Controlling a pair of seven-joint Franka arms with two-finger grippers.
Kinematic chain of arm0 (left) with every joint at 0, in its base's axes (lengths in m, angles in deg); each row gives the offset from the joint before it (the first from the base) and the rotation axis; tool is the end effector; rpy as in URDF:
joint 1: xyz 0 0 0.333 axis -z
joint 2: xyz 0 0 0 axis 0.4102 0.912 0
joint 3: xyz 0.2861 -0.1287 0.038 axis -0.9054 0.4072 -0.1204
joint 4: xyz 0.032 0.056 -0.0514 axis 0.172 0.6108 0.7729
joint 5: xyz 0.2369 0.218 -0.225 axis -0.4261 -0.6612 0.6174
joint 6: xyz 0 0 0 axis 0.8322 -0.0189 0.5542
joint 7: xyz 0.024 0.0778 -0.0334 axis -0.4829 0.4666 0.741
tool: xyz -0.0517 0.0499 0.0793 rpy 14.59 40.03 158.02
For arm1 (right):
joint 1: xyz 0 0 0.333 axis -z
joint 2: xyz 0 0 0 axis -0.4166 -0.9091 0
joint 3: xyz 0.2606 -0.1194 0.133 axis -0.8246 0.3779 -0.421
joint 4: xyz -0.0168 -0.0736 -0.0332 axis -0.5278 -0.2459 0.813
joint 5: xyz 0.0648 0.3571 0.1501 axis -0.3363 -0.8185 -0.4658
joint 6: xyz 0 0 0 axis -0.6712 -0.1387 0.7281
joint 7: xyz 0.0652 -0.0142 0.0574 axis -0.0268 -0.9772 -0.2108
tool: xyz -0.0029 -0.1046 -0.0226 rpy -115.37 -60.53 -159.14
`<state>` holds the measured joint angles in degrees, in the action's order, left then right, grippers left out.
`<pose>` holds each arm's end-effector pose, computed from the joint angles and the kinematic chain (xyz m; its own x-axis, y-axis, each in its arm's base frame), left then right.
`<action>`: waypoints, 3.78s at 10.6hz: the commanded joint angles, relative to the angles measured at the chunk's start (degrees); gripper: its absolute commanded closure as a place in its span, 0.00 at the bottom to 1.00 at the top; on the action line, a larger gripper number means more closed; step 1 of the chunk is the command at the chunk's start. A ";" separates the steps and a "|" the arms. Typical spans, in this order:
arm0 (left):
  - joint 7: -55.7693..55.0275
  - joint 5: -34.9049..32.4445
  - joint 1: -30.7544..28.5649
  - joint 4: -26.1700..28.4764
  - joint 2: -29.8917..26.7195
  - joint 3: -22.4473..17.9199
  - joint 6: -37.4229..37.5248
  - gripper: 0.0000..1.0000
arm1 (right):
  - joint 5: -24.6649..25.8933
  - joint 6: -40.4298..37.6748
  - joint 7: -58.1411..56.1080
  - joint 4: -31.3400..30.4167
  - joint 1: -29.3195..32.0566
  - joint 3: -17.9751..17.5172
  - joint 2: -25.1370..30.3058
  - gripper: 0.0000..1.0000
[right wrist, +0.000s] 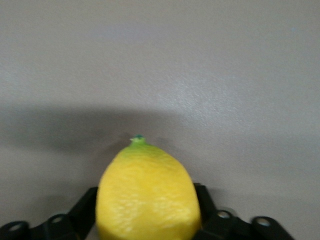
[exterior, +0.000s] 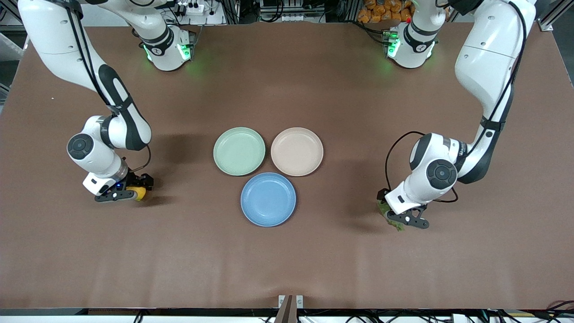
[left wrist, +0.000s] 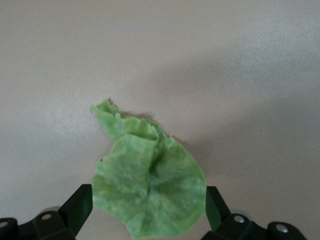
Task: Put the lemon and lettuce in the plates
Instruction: 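Lower the right gripper onto the lemon while the left gripper grasps the lettuce, then close the right gripper on the lemon and lift it, then carry the lemon over the blue plate while the left gripper lifts the lettuce, then release the lemon onto the blue plate while the left gripper lowers the lettuce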
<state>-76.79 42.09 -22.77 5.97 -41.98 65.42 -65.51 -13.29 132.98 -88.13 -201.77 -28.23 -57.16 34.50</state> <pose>0.6720 -0.1638 0.2109 0.9538 -0.2989 0.0303 -0.2987 -0.9543 -0.0108 0.5845 -0.0314 0.1683 0.9814 0.1651 0.0977 0.1592 -0.9851 0.0655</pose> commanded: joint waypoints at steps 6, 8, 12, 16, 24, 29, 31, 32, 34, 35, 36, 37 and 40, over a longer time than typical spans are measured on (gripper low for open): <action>7.11 -0.03 -0.39 -3.64 4.33 -0.40 0.34 0.00 | -0.11 -7.11 5.17 2.63 0.53 -3.95 5.02 0.84; 7.11 -0.11 -0.39 -3.55 5.30 -0.49 0.34 0.00 | -0.11 -14.51 14.72 8.85 0.09 -9.30 5.47 0.84; 6.85 1.45 -0.30 -3.64 5.39 -0.49 0.43 1.00 | -0.11 -15.50 32.13 17.57 -4.54 -16.61 1.53 0.83; 6.67 3.05 0.14 -3.64 4.60 -0.58 0.96 1.00 | 0.86 -14.80 44.55 30.56 -14.66 -16.53 -8.83 0.83; -10.62 3.23 2.86 -3.03 -4.36 3.36 12.10 1.00 | 2.17 -8.91 51.07 38.95 -26.89 -13.29 -21.07 0.78; -24.68 3.23 3.04 -2.67 -5.16 13.11 20.63 1.00 | 3.76 -9.00 50.72 39.03 -26.63 -11.53 -21.43 0.00; -30.91 3.14 3.04 -1.54 -5.68 16.80 21.87 1.00 | 3.76 -9.09 50.55 39.21 -26.19 -11.26 -21.25 0.00; -33.55 3.14 3.30 -1.62 -5.69 18.74 23.44 1.00 | 3.59 -9.17 50.72 39.56 -26.02 -11.26 -21.16 0.00; -40.66 3.14 5.48 -2.14 -5.25 20.51 23.46 1.00 | 2.71 -10.14 51.24 40.78 -26.02 -11.26 -20.90 0.00; -42.79 3.14 7.15 -2.23 -4.99 20.52 22.94 1.00 | 2.44 -11.53 52.20 41.49 -26.02 -11.35 -20.81 0.00; -44.29 3.14 8.04 -2.41 -3.76 20.52 22.58 1.00 | 1.40 -14.94 52.82 42.97 -26.02 -11.35 -20.37 0.00; -45.96 3.14 9.53 -2.41 -2.62 20.43 21.62 1.00 | -0.44 -20.46 52.83 45.69 -26.10 -11.35 -20.28 0.00; -46.68 3.31 12.35 -2.41 -1.12 20.16 20.74 1.00 | -0.55 -32.44 51.60 50.97 -25.32 -11.08 -19.32 0.00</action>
<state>-122.63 44.33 -11.37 3.75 -43.71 86.03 -44.25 -12.98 104.58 -36.36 -153.33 -54.28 -68.08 14.66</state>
